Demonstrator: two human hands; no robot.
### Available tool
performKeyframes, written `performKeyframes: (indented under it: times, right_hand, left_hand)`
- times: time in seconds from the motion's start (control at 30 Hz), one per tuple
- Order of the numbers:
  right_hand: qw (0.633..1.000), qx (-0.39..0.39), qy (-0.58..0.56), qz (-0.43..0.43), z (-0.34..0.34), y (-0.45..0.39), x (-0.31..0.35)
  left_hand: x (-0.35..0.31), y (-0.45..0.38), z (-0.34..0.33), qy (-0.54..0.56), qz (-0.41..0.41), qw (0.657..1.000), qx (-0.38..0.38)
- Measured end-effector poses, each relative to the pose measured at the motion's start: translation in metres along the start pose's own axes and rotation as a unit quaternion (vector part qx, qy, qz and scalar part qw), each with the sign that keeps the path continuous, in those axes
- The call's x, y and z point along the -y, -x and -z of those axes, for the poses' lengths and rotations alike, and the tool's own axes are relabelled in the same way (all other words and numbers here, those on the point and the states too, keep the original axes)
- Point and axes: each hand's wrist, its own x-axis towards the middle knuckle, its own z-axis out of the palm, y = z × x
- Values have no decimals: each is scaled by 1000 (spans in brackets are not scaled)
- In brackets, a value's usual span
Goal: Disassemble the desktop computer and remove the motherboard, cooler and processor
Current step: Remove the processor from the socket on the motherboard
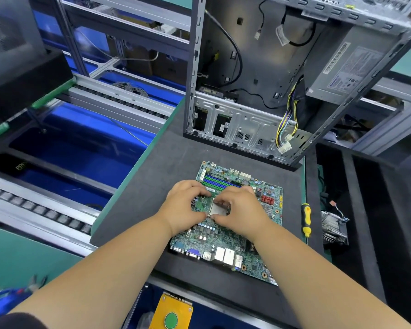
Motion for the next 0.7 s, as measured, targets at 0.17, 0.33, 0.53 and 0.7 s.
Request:
performKeyframes:
  times: [0.17, 0.33, 0.53, 0.7]
  right_hand:
    - [1000, 9, -2, 6, 1, -1, 0]
    - [997, -29, -73, -20, 8, -3, -2]
    - [999, 22, 28, 33, 19, -9, -2]
    - [999, -1, -13, -35, 28, -11, -6]
  left_hand:
    - [0, 0, 1, -9, 4, 1000, 19]
    - [-2, 0, 3, -20, 2, 1000, 23]
    - [-6, -1, 5, -9, 10, 999, 35]
    - [-18, 0, 11, 45, 22, 999, -4]
